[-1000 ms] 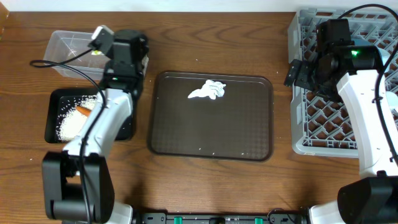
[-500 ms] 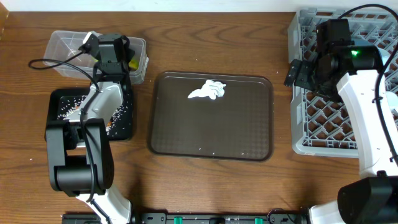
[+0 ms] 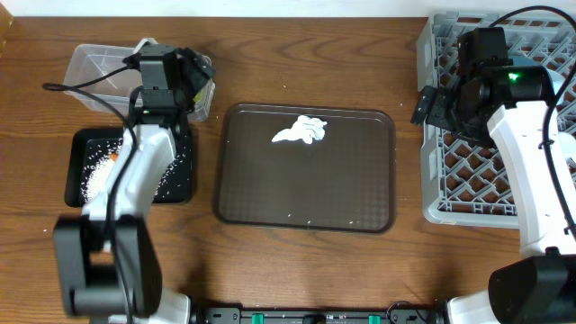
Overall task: Sort waste into correct bins and load items into the dishwasher rack
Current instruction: 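Return the left gripper to the brown tray and grasp the white tissue, then carry the tissue to the clear plastic bin and release it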
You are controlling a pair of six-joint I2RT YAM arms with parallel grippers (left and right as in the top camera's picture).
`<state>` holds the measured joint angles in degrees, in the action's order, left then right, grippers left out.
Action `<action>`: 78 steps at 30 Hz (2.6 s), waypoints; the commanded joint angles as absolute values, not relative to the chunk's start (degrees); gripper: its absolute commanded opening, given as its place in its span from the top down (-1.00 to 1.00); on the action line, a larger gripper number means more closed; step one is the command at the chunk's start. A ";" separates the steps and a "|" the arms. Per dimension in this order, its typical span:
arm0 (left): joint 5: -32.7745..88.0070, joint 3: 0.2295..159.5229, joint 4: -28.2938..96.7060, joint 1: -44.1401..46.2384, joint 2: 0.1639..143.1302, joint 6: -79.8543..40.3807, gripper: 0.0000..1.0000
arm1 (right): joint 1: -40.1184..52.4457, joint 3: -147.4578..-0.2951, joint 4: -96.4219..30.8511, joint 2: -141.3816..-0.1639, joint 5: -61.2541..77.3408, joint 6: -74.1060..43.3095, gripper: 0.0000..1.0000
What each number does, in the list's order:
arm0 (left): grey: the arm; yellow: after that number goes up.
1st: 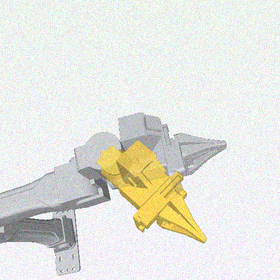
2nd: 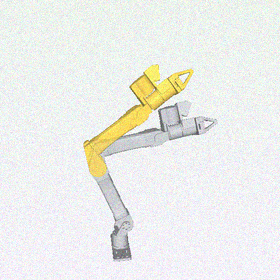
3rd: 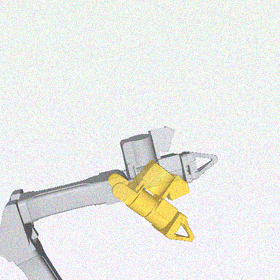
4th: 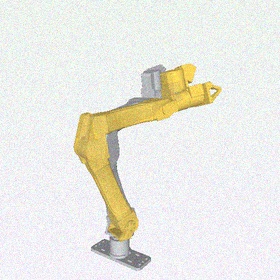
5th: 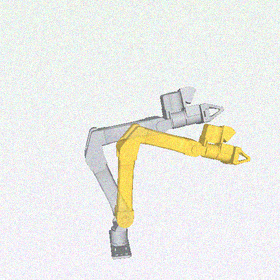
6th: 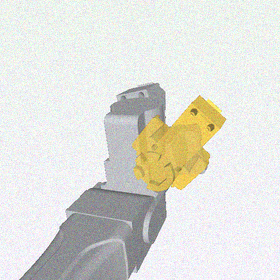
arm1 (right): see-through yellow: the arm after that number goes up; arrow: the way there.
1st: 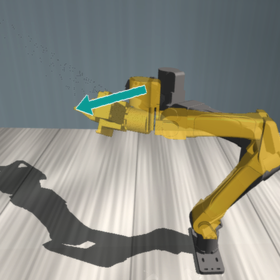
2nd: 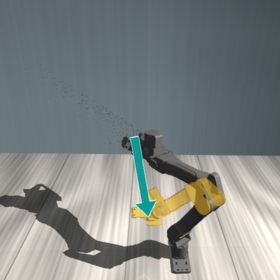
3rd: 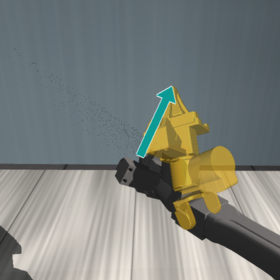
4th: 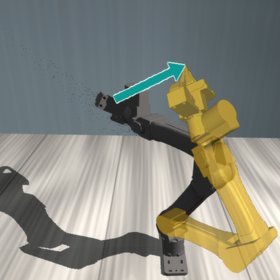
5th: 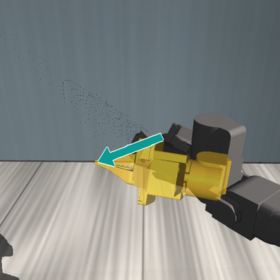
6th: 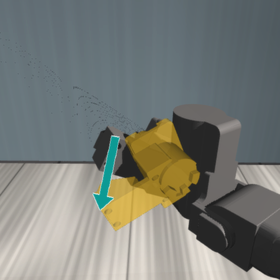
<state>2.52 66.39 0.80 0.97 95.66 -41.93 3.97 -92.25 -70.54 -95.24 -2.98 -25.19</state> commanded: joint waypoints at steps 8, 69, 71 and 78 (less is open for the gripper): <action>5.45 67.31 17.17 14.98 90.11 -42.70 -0.91 | 3.44 -92.51 -70.52 -95.48 -3.18 -25.21 -0.98; 7.33 67.24 2.48 27.22 115.28 -84.71 0.79 | 3.44 -92.51 -70.50 -95.48 -3.18 -25.21 -0.98; 7.55 67.26 2.48 27.22 114.69 -84.07 0.89 | 3.44 -92.51 -70.50 -95.48 -3.18 -25.21 -0.99; 7.57 67.26 3.25 27.24 111.18 -82.11 0.88 | 3.44 -92.51 -70.52 -95.48 -3.18 -25.21 -0.98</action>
<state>7.40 67.00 2.70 27.11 114.30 -83.77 3.97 -92.25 -70.52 -95.24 -2.98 -25.19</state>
